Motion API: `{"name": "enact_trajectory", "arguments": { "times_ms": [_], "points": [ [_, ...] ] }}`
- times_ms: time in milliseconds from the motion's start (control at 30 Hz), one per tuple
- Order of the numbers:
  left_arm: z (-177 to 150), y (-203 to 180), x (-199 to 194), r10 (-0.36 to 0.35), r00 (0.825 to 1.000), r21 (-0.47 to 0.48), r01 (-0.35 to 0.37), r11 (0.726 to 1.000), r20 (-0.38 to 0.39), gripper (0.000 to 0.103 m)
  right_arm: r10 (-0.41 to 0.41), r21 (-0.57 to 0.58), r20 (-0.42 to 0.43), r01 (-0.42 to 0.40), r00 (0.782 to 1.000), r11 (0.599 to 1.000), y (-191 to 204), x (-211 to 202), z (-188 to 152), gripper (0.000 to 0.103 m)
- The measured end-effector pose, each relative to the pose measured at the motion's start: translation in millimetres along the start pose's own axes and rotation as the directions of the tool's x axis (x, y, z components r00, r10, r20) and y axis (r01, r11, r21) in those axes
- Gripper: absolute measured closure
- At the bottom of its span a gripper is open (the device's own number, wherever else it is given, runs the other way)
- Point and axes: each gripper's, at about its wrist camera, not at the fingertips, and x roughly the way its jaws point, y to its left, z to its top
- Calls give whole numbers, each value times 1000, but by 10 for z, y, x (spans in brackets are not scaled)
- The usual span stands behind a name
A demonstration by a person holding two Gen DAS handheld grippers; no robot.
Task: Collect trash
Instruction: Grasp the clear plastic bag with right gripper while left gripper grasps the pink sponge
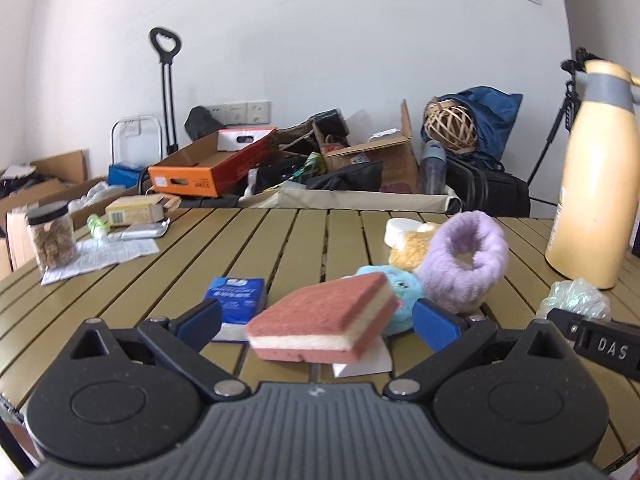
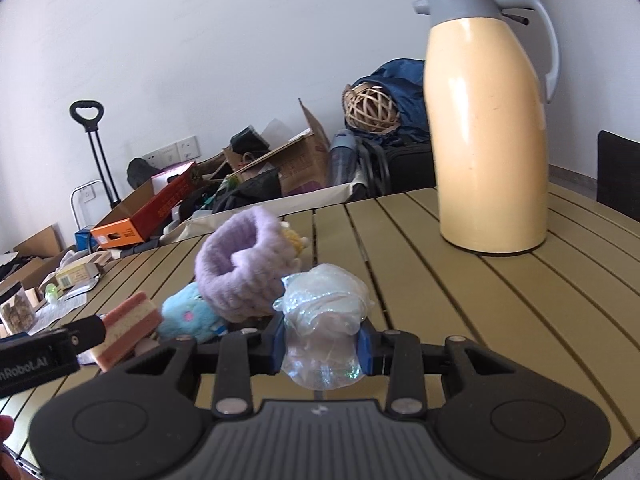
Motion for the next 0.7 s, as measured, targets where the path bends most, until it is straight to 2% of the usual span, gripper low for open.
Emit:
{"name": "enact_trajectory", "arguments": {
  "times_ms": [300, 700],
  "points": [
    [-56, -356, 270, 91, 996, 125, -90, 988, -4, 0, -64, 34, 16, 63, 998, 997, -270, -41, 23, 69],
    [-40, -464, 572, 141, 989, 165, -131, 978, -53, 0, -113, 36, 23, 112, 993, 993, -387, -52, 19, 69]
  ]
}}
